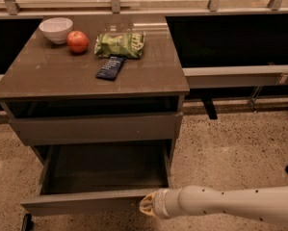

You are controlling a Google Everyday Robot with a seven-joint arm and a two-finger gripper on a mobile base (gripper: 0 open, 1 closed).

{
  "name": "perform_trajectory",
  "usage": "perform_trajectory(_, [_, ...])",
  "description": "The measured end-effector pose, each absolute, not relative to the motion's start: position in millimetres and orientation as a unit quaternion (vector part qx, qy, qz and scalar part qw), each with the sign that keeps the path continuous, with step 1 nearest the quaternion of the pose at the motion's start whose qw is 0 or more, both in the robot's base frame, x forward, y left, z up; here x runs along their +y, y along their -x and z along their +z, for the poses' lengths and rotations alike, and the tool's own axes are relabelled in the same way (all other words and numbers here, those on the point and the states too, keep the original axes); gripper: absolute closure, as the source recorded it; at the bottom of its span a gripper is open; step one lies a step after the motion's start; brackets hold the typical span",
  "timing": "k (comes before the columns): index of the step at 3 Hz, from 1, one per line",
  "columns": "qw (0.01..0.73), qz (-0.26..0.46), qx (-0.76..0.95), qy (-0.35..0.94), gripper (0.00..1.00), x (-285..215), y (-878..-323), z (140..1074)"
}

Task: Close middle drawer

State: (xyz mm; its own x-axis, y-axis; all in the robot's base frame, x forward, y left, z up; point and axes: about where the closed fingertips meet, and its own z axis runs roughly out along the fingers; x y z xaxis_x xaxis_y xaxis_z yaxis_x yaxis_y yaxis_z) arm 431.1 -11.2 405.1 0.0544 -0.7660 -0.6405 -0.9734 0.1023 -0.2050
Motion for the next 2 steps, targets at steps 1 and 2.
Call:
perform_trajectory(1, [0.295, 0.171, 0.678, 0.652, 1.00, -22, -460, 412])
perform_trajectory(2, [0.251, 0.185, 0.685, 0.659, 1.00, -31, -500, 419])
